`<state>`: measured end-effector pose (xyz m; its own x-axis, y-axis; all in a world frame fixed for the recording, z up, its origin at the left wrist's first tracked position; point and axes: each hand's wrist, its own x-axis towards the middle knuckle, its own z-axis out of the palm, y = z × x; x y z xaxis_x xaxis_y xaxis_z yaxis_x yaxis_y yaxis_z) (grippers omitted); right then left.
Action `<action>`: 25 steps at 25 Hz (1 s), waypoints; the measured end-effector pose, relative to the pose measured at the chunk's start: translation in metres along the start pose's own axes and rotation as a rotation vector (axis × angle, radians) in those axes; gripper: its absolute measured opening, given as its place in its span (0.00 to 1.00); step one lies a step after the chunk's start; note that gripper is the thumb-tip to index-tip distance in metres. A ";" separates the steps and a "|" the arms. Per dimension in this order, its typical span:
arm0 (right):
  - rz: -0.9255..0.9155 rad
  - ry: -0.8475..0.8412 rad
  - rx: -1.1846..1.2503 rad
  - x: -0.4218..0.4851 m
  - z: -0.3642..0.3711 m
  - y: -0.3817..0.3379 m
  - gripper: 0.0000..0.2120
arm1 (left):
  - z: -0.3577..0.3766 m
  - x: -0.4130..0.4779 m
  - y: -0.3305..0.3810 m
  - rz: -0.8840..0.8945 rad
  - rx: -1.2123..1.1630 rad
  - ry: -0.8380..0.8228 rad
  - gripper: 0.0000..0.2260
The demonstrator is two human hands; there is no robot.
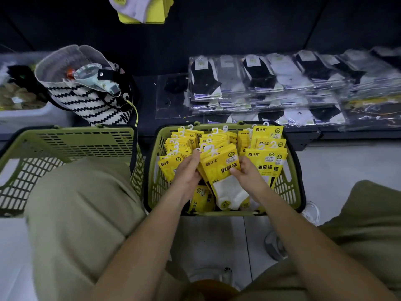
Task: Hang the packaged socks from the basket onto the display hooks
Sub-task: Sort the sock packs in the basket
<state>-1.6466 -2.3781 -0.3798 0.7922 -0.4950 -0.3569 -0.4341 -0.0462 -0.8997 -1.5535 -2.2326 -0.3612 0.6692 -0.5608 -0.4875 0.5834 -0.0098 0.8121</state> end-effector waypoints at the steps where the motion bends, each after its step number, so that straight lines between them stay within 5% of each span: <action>1: 0.013 0.031 0.064 0.000 0.000 0.000 0.14 | 0.006 0.000 -0.005 0.007 0.105 0.029 0.26; 3: 0.027 0.058 0.173 0.000 0.000 0.002 0.13 | 0.014 0.003 -0.016 0.038 0.324 0.101 0.22; 6: 0.038 0.143 0.162 0.001 -0.004 0.013 0.13 | 0.020 0.012 -0.023 0.064 0.273 0.145 0.15; 9: 0.066 0.580 -0.004 0.006 -0.027 0.028 0.16 | 0.019 0.020 -0.027 0.064 0.246 0.186 0.13; 11: 0.187 0.715 -0.024 0.015 -0.051 0.040 0.24 | 0.018 0.025 -0.031 0.079 0.237 0.192 0.13; 14: 0.341 0.552 0.003 0.033 -0.068 0.054 0.32 | 0.020 0.033 -0.036 0.098 0.205 0.204 0.12; 21: 0.331 0.486 -0.218 0.050 -0.056 0.057 0.38 | 0.000 0.046 -0.041 0.037 0.045 0.289 0.11; 25: 0.219 0.431 -0.232 0.052 -0.045 0.049 0.25 | 0.002 0.053 -0.024 0.063 0.056 0.251 0.10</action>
<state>-1.6458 -2.4453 -0.4308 0.4455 -0.8237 -0.3508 -0.6917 -0.0679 -0.7190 -1.5326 -2.2635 -0.4058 0.8008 -0.3392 -0.4937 0.5151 -0.0305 0.8566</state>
